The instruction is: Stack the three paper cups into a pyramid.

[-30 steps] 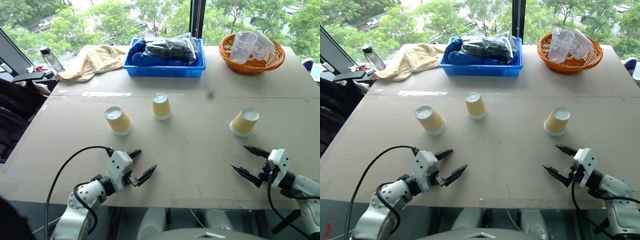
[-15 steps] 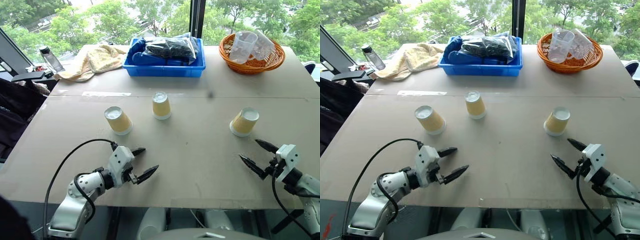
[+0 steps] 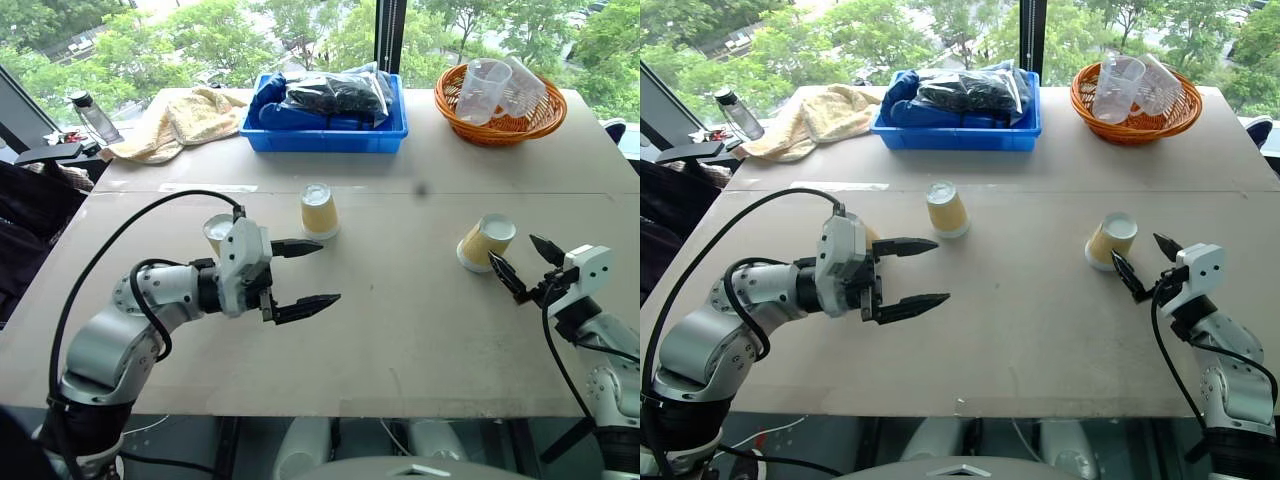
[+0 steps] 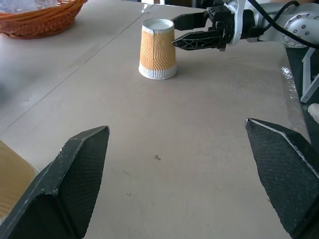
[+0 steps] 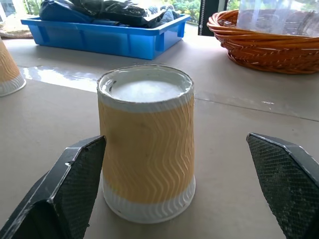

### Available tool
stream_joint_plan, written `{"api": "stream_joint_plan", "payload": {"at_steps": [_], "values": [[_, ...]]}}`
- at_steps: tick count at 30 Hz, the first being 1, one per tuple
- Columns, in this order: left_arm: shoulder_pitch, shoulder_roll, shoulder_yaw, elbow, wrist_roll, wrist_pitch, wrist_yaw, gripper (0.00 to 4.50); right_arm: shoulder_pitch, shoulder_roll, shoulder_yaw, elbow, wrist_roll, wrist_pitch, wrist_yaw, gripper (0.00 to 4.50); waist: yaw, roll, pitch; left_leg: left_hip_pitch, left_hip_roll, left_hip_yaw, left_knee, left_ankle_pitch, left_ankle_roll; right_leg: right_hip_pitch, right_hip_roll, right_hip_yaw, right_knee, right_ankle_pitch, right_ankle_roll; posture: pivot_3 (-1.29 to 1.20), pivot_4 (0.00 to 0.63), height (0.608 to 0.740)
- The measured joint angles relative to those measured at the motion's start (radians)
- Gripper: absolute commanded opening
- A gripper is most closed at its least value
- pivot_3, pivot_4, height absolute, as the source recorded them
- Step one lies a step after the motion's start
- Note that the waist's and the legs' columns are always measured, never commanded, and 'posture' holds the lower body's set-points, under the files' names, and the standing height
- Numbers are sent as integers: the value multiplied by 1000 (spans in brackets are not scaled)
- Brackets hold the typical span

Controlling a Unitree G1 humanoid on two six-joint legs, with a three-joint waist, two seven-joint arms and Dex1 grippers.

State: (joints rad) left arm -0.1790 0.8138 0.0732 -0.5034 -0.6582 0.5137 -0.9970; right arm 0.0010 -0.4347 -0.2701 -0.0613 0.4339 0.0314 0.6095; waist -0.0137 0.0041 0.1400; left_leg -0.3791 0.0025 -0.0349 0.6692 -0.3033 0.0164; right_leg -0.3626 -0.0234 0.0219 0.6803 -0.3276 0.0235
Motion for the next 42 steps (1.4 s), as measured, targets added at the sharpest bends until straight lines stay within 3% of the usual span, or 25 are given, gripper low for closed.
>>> {"api": "stream_joint_plan", "payload": {"at_steps": [19,21,24,26,38,42], "values": [[-39,20,14,-72,-41,78,48,4500,-107,24,27,63,-14,38,2,4459,-1,0,1,0,0,0,0,1,-1,0,0,1,0,0,0,0,150,740],[-31,20,14,-72,-40,77,48,4500,-118,27,30,64,-14,39,10,3940,-1,0,1,0,0,0,0,1,-1,0,0,0,0,0,0,0,150,740],[-29,21,16,-73,-40,76,48,4500,-124,28,39,65,-14,39,21,2677,-1,0,1,0,0,0,0,1,-1,-1,0,0,0,0,0,0,150,740],[-29,21,24,-74,-42,76,48,4500,-124,28,42,64,-12,42,31,2116,0,0,1,-1,0,0,0,1,-1,-1,0,0,0,0,0,0,150,740],[22,41,70,-71,-31,52,29,4500,-96,30,199,-126,20,119,134,2116,-1,0,1,-1,0,0,0,1,-1,-3,0,1,1,0,0,0,150,740],[35,45,76,-71,-31,48,25,4500,-89,-10,186,-131,60,118,202,2116,4,-2,2,-2,0,0,1,1,-1,-2,0,0,0,0,0,0,150,740]]}}
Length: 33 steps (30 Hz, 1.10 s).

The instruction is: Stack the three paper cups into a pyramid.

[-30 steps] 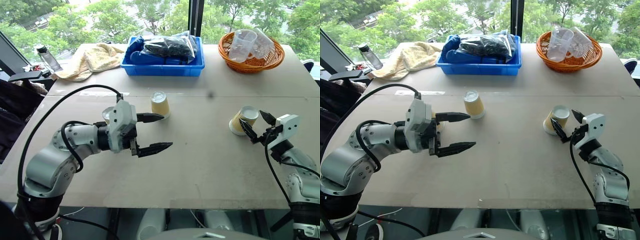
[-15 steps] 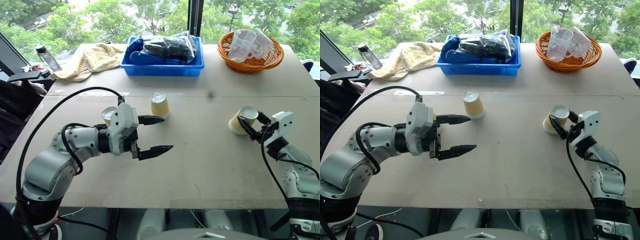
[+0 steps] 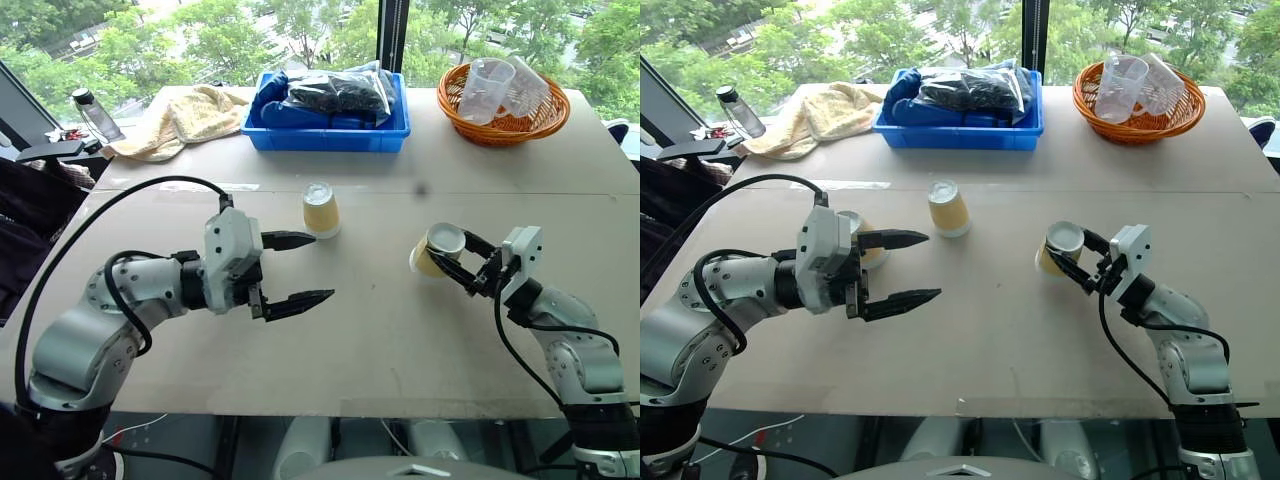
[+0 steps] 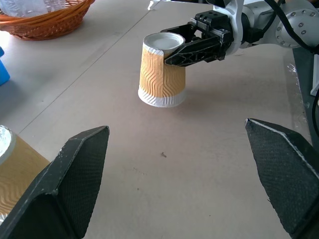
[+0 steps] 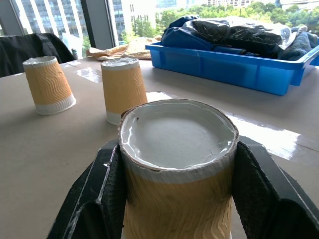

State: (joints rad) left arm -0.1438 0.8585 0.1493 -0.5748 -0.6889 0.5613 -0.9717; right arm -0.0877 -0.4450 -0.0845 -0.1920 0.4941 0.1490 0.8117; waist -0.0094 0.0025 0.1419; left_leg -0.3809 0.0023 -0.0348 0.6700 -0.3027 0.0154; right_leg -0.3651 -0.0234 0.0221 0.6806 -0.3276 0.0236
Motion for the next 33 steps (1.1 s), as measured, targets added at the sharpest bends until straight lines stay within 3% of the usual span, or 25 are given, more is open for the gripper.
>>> {"api": "stream_joint_plan", "payload": {"at_steps": [4,14,15,16,18,24,28,32,33], "values": [[10,4,7,0,0,0,-5,4500,77,-81,-20,-28,22,-17,94,2116,-2,-1,1,0,0,0,0,0,0,0,0,0,0,0,0,0,150,740],[9,15,7,14,0,-2,-32,4500,120,-65,-11,-22,-7,-65,108,2116,-4,-2,2,0,0,0,0,0,0,0,0,0,1,0,0,0,150,740],[9,15,7,16,0,-2,-33,4500,120,-62,-11,-22,-6,-64,106,3144,-4,-2,2,0,0,0,0,0,0,0,0,0,1,0,0,0,150,740],[9,15,7,17,0,-2,-34,4500,120,-62,-11,-23,-3,-60,106,3420,-4,-2,2,0,0,0,0,0,0,0,0,0,1,0,0,0,150,740],[8,15,7,16,0,-2,-35,4500,123,-62,-11,-24,2,-59,106,4418,-4,-2,2,0,0,0,0,0,0,0,0,0,1,0,0,0,150,740],[5,-12,8,17,-13,1,-8,4500,150,-94,-18,-58,44,-28,123,4468,-3,-3,2,0,0,0,0,0,0,0,0,0,1,0,0,0,150,740],[-11,-110,45,34,-60,17,88,4500,164,-162,-80,-132,132,54,128,4468,-2,-3,3,0,0,0,1,-1,2,0,0,0,1,0,0,0,150,740],[-20,-182,-9,90,53,20,238,4500,160,-222,-164,-225,224,136,115,4468,-1,-5,3,1,0,-2,1,-1,2,1,1,-1,1,0,0,0,150,740],[-49,-242,-35,116,97,14,303,4500,152,-220,-165,-233,229,151,96,4468,-1,-5,3,0,0,-1,1,-1,2,1,1,0,1,0,0,0,150,740]]}}
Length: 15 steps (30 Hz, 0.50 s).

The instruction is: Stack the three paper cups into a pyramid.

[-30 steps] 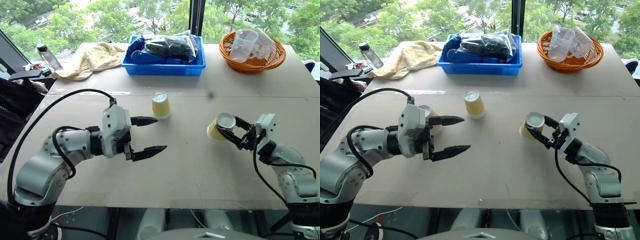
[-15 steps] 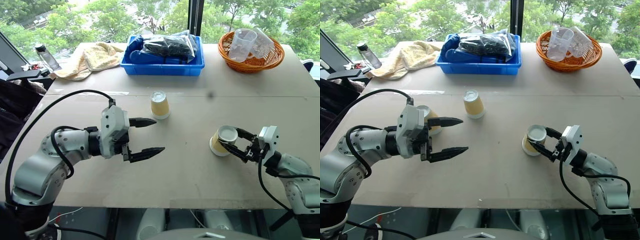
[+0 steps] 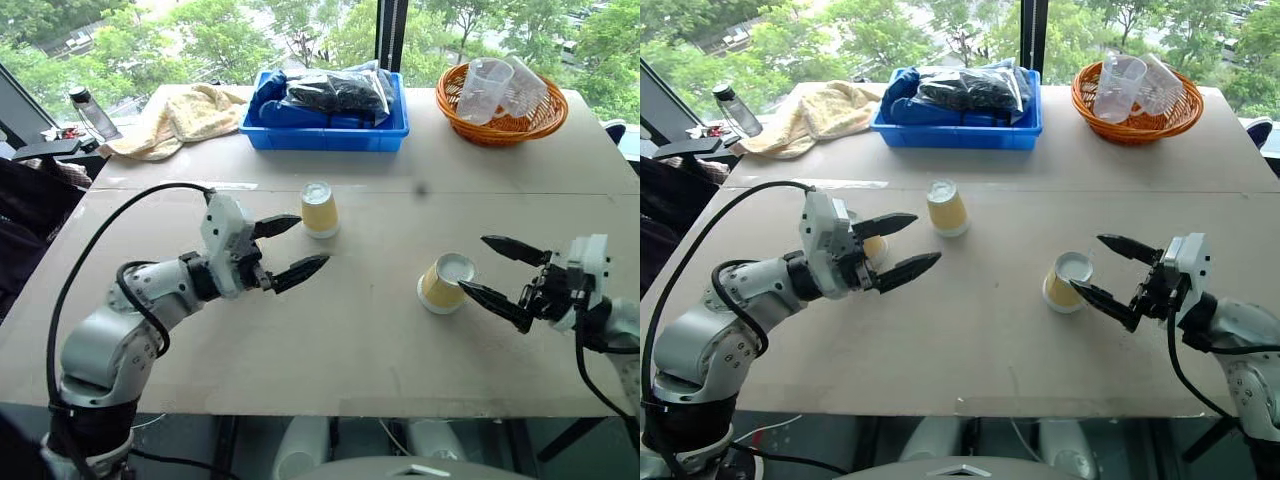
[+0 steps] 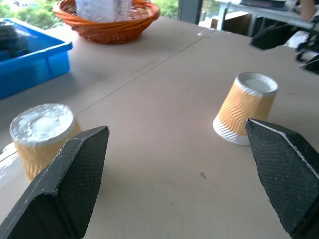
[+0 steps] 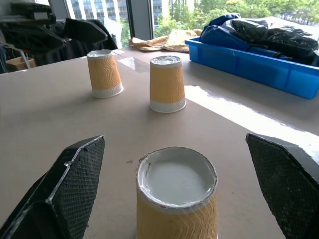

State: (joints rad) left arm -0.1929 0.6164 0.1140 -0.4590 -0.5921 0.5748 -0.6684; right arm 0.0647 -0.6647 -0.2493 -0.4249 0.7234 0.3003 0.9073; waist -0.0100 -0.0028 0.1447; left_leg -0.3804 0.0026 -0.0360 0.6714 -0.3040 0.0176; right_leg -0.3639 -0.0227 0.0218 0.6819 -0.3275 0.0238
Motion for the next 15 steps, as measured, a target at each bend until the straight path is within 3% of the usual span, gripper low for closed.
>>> {"api": "stream_joint_plan", "payload": {"at_steps": [6,15], "values": [[-89,-260,-113,147,228,-107,282,4500,-73,21,-1,-56,54,74,-96,4468,6,-3,2,-1,-1,0,4,1,-2,0,0,0,3,0,1,0,150,740],[-206,-383,-175,436,475,-289,465,4500,-79,15,-3,-68,63,110,-125,4468,9,-5,3,-2,-1,1,7,1,-2,-1,0,0,7,0,1,0,150,740]]}}
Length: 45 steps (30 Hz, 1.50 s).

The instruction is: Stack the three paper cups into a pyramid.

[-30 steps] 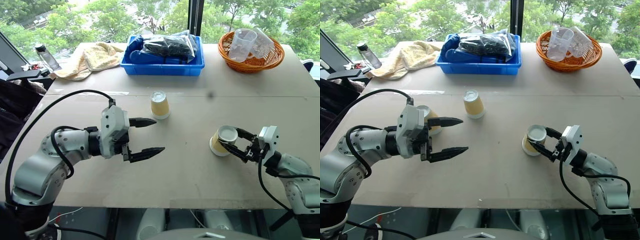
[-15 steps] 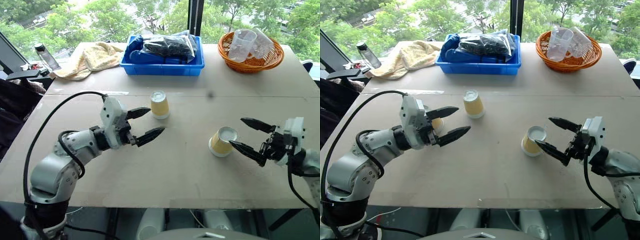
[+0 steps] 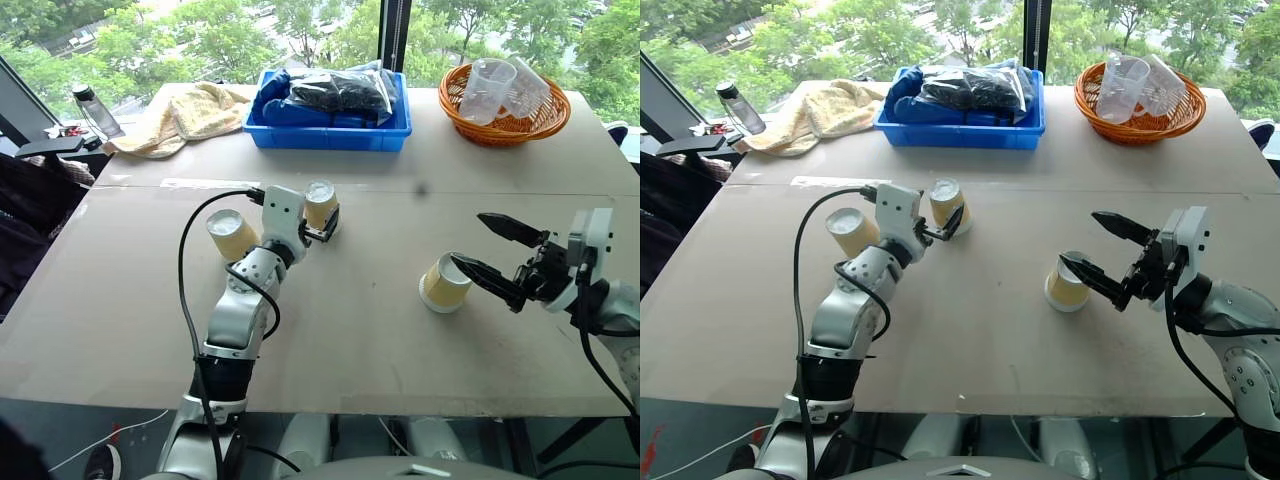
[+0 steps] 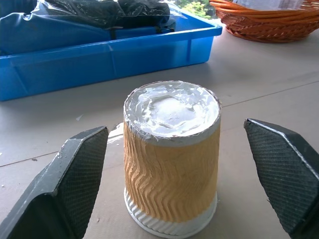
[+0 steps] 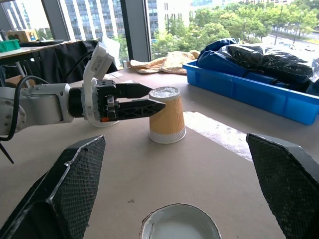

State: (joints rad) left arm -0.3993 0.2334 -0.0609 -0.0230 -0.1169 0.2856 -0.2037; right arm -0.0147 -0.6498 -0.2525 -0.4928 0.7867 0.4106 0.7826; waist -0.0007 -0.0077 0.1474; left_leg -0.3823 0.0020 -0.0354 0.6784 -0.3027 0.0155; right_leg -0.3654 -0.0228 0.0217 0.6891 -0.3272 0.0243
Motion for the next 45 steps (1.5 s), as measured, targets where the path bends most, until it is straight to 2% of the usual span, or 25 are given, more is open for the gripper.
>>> {"api": "stream_joint_plan", "payload": {"at_steps": [13,14,15,18,19,26,28,34,37,45], "values": [[-119,-25,4,269,57,-186,-33,4500,7,2,-1,0,-14,-1,-4,4468,2,0,0,0,0,0,4,0,0,0,0,0,4,0,0,0,150,740],[-119,-25,5,275,57,-188,-37,3957,7,2,-1,0,-14,-1,-4,4500,2,-1,0,0,0,0,4,0,0,0,0,0,4,0,0,0,150,740],[-119,-25,7,280,57,-194,-41,3678,7,2,-1,0,-13,-1,-4,4500,2,-1,0,0,0,0,4,0,0,0,0,0,4,0,0,0,150,740],[-119,-25,14,282,56,-210,-55,2298,8,2,-1,0,-13,-1,-5,4500,3,-1,0,0,0,0,4,0,0,-1,0,0,5,0,0,0,150,740],[-119,-25,14,282,56,-212,-59,2193,8,3,-1,0,-13,-1,-5,4500,3,-1,0,0,0,0,5,0,0,-1,0,0,5,0,0,0,150,740],[-106,-17,10,261,51,-211,-126,2192,15,3,-2,-1,-9,-1,4,4500,4,-1,1,0,0,0,5,0,0,-1,0,0,5,0,0,0,150,740],[-85,4,-10,227,29,-211,-204,2192,36,1,-10,-1,2,-1,23,4500,4,-1,1,-1,0,0,5,0,0,-1,0,0,4,0,0,0,150,740],[27,121,-177,-25,-123,-192,-626,2192,105,-42,-107,24,30,-24,140,4500,8,-1,1,-1,0,0,4,0,0,-2,0,0,5,0,0,0,150,740],[53,163,-226,-96,-167,-174,-756,2192,153,-44,-137,40,35,-40,193,4500,8,0,1,1,0,0,4,-2,3,0,0,1,5,0,0,0,150,740],[49,166,-263,-59,-121,-185,-789,2192,283,-77,-199,41,3,-87,284,4500,15,0,1,1,0,0,5,-2,4,1,1,1,4,0,0,0,150,740]]}}
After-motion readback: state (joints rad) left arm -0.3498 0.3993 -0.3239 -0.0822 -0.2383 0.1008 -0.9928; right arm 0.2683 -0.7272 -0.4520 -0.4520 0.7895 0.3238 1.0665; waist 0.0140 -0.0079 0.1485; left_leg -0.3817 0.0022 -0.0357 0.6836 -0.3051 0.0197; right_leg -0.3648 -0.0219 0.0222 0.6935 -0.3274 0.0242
